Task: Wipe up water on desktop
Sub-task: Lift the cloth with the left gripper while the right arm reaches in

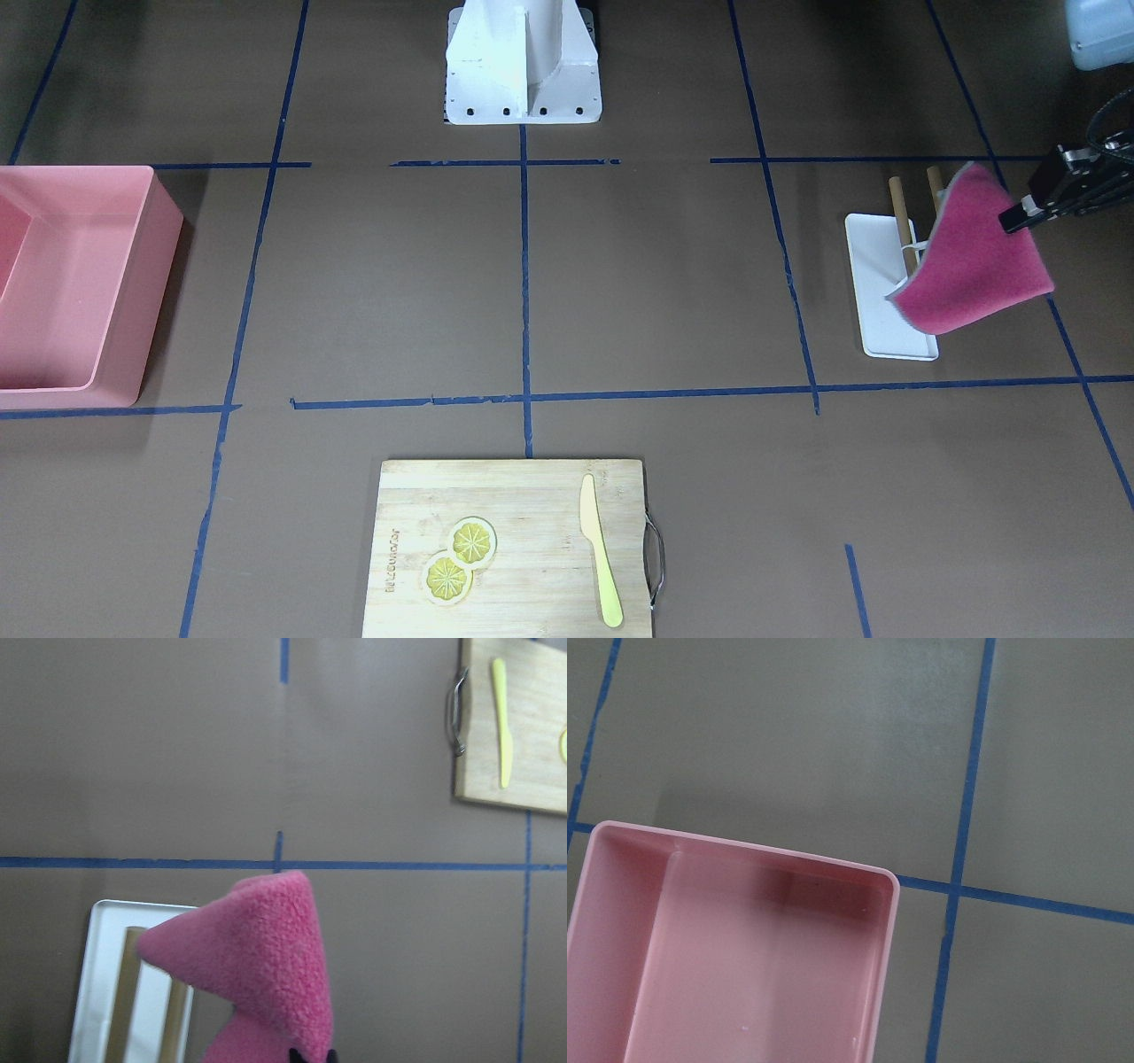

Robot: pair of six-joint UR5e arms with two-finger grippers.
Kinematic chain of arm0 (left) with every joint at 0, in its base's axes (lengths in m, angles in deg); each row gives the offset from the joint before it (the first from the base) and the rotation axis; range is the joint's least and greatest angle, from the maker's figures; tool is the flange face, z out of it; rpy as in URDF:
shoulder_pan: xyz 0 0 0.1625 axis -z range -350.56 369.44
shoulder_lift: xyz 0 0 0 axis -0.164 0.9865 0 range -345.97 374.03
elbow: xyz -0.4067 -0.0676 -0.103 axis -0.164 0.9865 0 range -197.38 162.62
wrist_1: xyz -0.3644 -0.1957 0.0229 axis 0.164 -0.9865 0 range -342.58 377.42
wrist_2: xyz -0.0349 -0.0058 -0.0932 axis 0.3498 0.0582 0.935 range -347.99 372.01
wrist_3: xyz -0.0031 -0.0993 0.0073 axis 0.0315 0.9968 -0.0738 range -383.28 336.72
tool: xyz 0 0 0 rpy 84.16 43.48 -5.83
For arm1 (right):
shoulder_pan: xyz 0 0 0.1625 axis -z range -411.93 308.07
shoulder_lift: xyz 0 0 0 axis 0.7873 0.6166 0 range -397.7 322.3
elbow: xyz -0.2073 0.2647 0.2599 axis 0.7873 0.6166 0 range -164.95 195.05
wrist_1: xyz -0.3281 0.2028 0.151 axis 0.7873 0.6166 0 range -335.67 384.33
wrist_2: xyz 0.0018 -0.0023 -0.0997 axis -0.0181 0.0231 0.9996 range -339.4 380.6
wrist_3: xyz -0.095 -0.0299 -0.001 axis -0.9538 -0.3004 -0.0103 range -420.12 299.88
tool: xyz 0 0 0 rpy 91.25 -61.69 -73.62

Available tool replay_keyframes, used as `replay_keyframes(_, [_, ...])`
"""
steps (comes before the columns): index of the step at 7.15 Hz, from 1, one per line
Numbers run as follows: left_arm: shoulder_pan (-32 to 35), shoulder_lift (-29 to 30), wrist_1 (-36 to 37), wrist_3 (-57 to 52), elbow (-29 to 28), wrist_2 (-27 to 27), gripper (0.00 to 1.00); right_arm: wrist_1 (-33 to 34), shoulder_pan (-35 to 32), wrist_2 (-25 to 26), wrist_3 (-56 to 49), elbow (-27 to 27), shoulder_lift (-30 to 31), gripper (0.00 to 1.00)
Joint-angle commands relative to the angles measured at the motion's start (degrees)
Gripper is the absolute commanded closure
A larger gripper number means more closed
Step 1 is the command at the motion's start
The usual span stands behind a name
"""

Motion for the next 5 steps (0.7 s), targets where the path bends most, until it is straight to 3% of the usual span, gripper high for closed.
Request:
replay_keyframes(1, [-4.99,5.00,0.52,9.21,-0.49,-1.01,0.97,-6.70,8.51,-0.13,13.65,-3.06,-4.27,0.00])
replay_keyframes(2, [-7.89,6.07,-2.10,12.11,-0.58,-4.59,0.97,-9.79,12.73,-0.13,24.44,-4.64,-8.65,0.00])
replay_keyframes(4, [-16.57,6.25,-18.65,31.19,-0.58,-15.99,0.97,-17.41,20.64,3.27,42.23,-7.73,-15.17,0.00])
replay_keyframes(5, [-21.58,8.69,-24.48,44.01,-0.67,-22.05,0.97,-24.51,28.25,14.00,45.26,-9.74,-16.25,0.00])
